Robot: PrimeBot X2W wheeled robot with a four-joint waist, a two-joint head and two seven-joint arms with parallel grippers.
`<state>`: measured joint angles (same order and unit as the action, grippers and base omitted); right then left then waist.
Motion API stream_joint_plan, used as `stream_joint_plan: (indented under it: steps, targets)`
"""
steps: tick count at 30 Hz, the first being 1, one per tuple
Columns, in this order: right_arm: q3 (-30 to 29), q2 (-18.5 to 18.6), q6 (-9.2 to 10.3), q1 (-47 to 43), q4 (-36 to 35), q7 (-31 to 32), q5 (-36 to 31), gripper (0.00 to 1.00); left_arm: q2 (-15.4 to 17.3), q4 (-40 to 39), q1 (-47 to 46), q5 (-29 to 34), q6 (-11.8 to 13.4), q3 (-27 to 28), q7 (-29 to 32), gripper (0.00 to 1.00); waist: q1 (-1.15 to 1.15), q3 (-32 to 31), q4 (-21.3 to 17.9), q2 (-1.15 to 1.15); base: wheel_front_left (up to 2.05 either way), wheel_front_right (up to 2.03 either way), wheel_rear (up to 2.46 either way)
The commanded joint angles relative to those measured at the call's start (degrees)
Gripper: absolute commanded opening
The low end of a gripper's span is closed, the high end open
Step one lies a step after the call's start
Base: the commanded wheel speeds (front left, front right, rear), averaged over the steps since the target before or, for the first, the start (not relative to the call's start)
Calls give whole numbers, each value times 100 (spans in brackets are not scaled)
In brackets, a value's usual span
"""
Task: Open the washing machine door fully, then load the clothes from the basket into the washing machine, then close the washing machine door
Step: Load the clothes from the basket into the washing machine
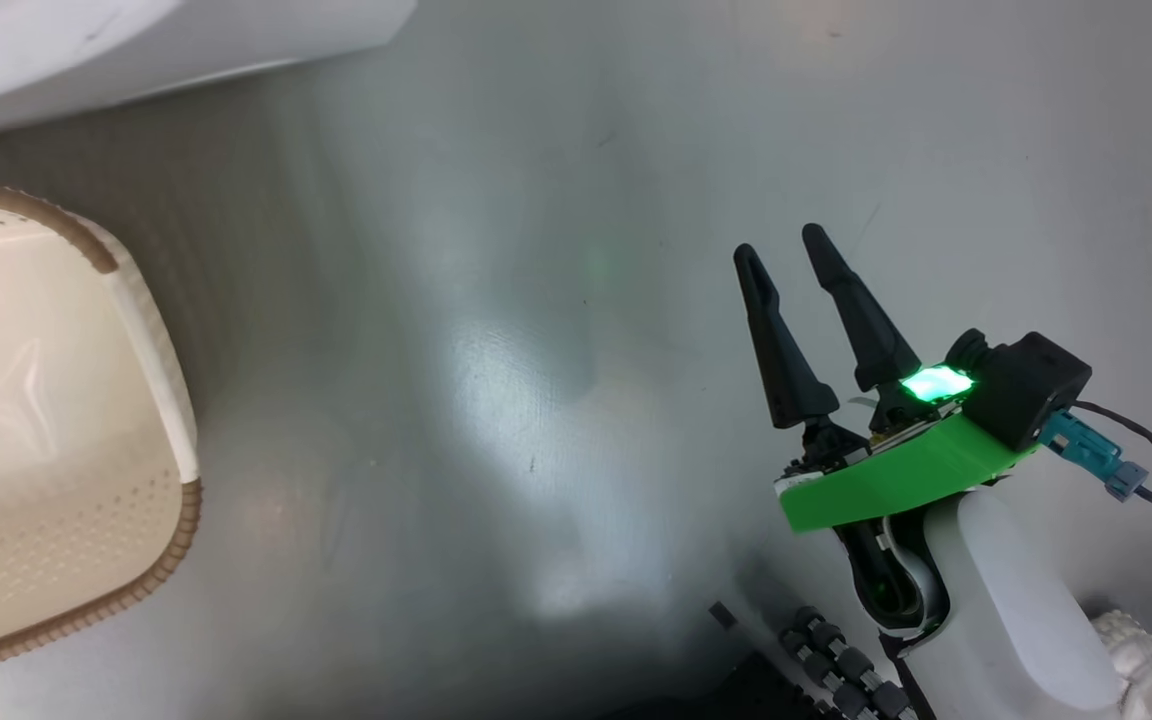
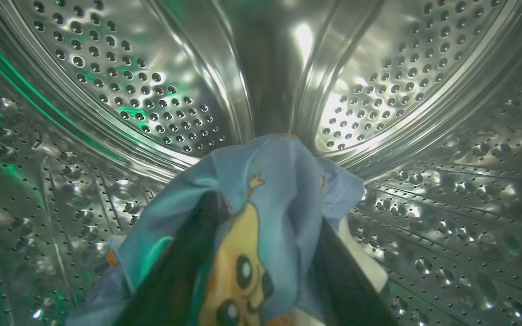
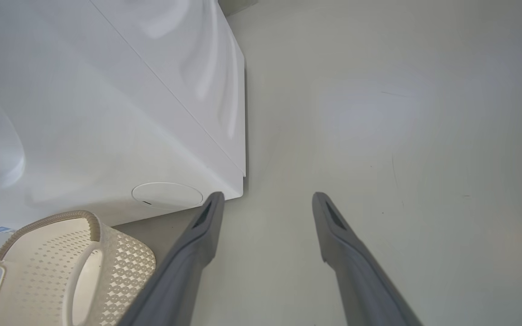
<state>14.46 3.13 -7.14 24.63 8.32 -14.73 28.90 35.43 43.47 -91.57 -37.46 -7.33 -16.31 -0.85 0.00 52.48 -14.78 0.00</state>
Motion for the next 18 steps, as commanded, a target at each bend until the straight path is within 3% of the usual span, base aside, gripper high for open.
stream_joint_plan:
  steps: [1,8,18]
  targets:
    - [92,-25,-35,-177,-77,-27,14,100,279,-51,8,-62,-15,45,61,100,0,-107,64,0,0,0,0]
    - [-27,-25,-35,-223,-8,-27,-111,100,49,137,444,-180,112,21,-29,100,0,-495,267,0,0,0,0]
    - [-233,-25,-35,-356,138,-27,-334,100,-222,-55,1500,-275,349,37,-627,100,0,-1038,590,0,0,0,0]
